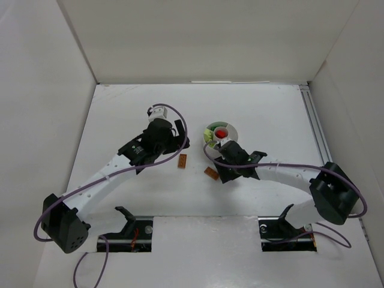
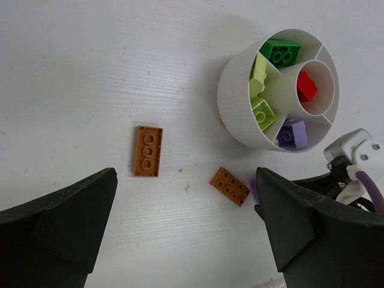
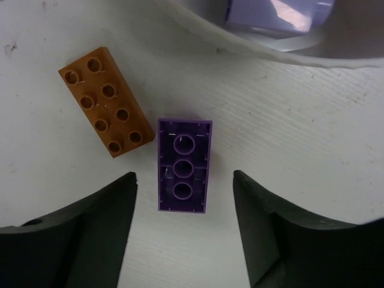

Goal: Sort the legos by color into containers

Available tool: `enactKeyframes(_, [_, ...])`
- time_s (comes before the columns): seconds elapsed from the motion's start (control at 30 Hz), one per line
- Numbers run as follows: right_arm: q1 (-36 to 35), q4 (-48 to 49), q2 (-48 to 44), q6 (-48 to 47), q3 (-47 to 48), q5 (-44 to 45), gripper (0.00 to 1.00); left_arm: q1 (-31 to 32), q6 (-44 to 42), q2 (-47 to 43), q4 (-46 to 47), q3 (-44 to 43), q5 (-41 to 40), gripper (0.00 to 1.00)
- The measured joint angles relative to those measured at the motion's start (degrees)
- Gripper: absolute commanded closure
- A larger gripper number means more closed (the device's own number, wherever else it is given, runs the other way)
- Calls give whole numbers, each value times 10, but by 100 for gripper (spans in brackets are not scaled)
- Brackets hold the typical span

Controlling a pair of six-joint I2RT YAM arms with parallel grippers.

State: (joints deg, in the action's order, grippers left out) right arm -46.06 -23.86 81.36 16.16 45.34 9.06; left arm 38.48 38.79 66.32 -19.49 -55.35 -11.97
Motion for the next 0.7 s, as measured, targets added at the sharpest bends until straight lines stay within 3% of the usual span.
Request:
enactKeyframes(0.03, [-2, 6, 5, 2, -2, 0, 37, 0, 1, -4, 0, 3, 0, 0])
enactKeyframes(0.07, [-2, 8, 9, 3, -3, 0, 50, 0, 1, -8, -2, 6, 0, 0])
enactKeyframes(0.13, [-2, 15, 12, 5, -8, 1, 59, 0, 1, -17, -2, 9, 0, 0])
enactKeyframes(0.17, [-2, 17, 12, 5, -10, 2, 69, 0, 2, -21, -3, 10, 0, 0])
enactKeyframes(0.23, [-2, 22, 9, 5, -13, 4, 75, 0, 2, -27, -3, 11, 0, 0])
enactKeyframes(0.33, [-2, 19, -6, 2, -14, 4, 81, 0, 3, -28, -3, 11, 0, 0])
enactKeyframes(0.7, [12, -40, -163, -34, 44, 63, 85, 0, -3, -28, -3, 14, -1, 0])
